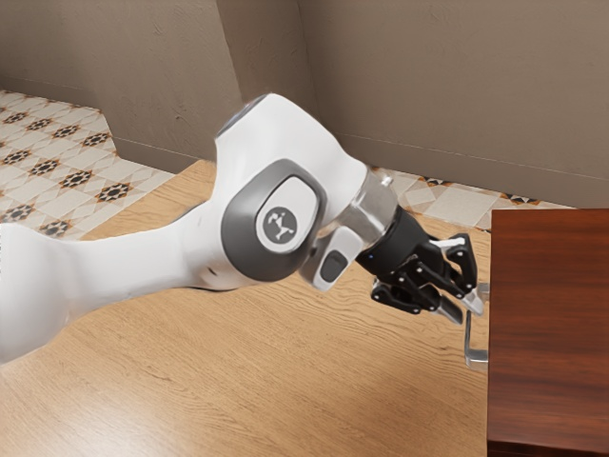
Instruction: Pull the drawer handle with one arm to open the drawer
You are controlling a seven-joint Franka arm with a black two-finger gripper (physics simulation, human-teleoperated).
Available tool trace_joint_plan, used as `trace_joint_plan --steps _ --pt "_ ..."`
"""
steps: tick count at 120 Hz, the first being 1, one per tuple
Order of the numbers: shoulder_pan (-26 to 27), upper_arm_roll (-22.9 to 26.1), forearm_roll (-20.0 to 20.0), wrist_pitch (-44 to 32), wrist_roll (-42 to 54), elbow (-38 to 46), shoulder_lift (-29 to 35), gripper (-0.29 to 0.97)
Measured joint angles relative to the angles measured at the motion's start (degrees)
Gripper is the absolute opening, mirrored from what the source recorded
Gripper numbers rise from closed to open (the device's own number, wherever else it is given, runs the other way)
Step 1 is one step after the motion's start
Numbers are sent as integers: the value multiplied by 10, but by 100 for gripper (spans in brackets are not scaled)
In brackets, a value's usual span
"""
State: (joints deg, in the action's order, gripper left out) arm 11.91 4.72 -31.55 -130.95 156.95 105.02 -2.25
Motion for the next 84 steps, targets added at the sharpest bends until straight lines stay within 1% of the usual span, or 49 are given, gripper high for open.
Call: trace_joint_plan --steps 14,34,46,49,61,72,84 --pt "2 -1 -6 0 6 11 -1 6" --pt "1 -3 -10 0 7 18 2 -3" --pt "1 -11 -11 0 8 43 23 -6" --pt "-11 -3 -10 0 9 51 29 -6" --pt "-25 -8 -8 0 12 84 63 -8" --pt "-27 -27 -7 3 13 109 93 -10" --pt "-36 -52 -9 7 17 125 109 -10"
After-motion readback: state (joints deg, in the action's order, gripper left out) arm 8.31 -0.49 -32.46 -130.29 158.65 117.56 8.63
